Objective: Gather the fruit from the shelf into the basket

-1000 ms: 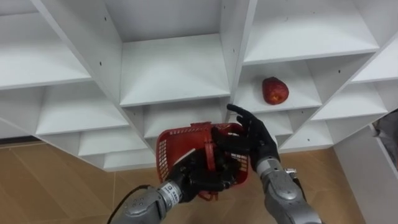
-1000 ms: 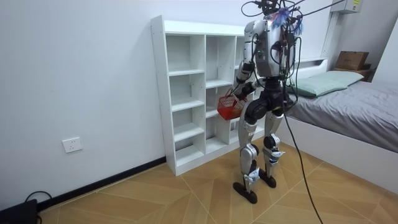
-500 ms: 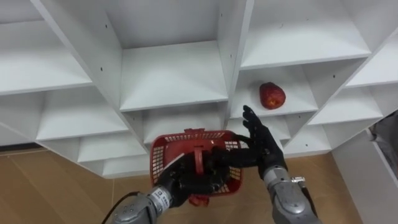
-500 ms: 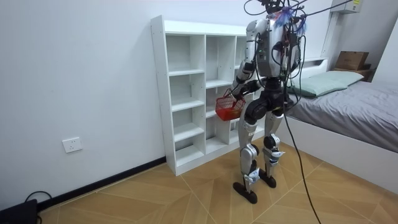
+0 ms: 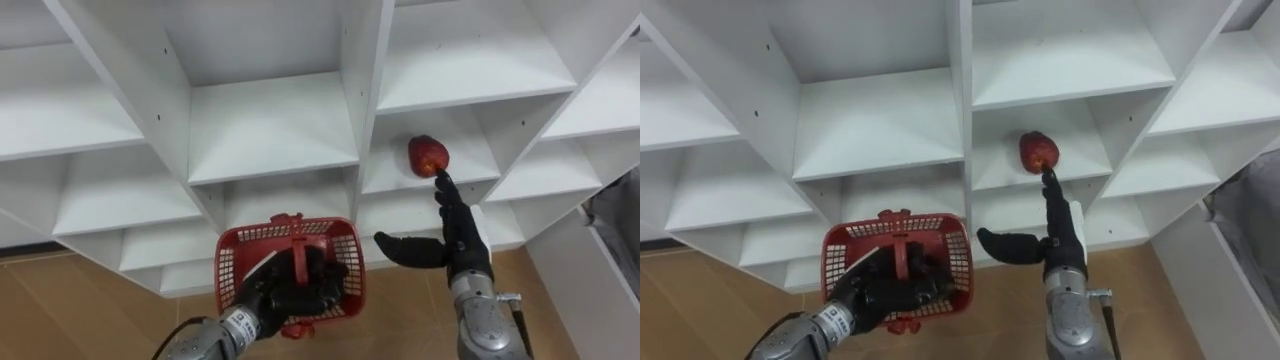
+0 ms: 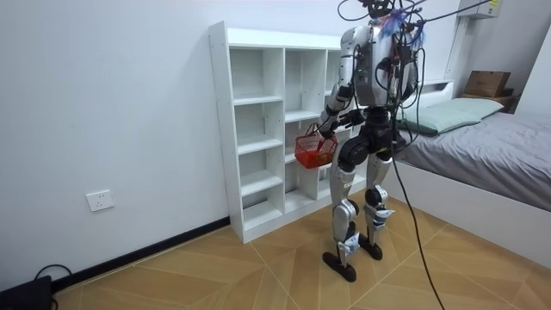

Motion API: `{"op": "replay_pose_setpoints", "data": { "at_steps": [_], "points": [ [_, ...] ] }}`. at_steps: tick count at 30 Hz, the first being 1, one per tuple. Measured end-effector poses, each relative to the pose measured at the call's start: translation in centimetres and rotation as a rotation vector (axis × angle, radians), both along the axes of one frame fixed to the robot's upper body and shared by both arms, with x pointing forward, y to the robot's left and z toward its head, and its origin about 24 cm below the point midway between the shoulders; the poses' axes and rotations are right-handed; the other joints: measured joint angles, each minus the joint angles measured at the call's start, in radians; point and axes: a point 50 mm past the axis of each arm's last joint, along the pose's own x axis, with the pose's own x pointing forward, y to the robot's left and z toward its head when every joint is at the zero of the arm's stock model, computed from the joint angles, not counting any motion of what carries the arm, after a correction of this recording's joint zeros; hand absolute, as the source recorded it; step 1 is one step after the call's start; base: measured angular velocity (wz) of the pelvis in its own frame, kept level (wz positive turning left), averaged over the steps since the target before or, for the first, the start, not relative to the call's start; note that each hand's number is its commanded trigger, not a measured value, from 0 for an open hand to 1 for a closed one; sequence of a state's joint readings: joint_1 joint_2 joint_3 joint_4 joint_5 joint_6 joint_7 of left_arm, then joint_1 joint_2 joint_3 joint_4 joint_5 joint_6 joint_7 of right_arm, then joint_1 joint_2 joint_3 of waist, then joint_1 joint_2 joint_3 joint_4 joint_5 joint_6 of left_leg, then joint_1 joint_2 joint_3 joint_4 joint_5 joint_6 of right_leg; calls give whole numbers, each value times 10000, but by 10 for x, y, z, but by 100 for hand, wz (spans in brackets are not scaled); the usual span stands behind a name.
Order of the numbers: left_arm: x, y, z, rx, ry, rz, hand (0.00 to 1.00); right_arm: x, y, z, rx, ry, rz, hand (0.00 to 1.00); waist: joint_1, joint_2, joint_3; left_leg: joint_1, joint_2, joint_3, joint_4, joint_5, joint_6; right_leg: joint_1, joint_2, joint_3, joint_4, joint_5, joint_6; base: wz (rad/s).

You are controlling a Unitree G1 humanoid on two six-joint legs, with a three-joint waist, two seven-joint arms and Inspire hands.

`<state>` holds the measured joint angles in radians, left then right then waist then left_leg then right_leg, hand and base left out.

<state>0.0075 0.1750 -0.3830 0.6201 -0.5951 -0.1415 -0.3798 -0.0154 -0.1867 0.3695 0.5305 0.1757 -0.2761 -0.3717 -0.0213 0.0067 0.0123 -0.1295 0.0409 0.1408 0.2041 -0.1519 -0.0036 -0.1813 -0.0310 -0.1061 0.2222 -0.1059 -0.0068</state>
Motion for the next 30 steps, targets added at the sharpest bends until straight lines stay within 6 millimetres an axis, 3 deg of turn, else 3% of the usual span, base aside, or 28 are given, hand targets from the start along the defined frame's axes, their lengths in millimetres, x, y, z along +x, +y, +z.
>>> {"op": "replay_pose_setpoints", "data": {
  "at_steps": [7, 16, 24, 30],
  "points": [
    [-6, 5, 0, -78, -20, 322, 100, 5, 2, 13, -49, -709, 7, 0, -6, -155, -25, 220, -8, 8, -40, -1, -1, 202, -3, 8, -46, -25, 15, 0],
    [-6, 12, 3, 78, -164, 359, 100, 3, -3, 12, -121, -665, -157, 0, 21, -202, -29, 360, -8, -31, -64, -5, -5, 336, -5, -30, -5, -47, 22, 0],
    [-7, 22, 3, 429, -141, 330, 100, 1, -15, 6, -271, -284, -261, 0, 47, -459, 29, 274, -6, -165, 130, -27, -35, 335, -35, -174, 178, -171, -14, 6],
    [-14, 30, -1, 662, 81, 319, 100, 4, -36, -5, -516, 427, -1023, 0, 87, -563, 41, -87, 41, -417, 616, -136, -77, 209, -38, -386, 356, -239, -69, 10]
  ]
}}
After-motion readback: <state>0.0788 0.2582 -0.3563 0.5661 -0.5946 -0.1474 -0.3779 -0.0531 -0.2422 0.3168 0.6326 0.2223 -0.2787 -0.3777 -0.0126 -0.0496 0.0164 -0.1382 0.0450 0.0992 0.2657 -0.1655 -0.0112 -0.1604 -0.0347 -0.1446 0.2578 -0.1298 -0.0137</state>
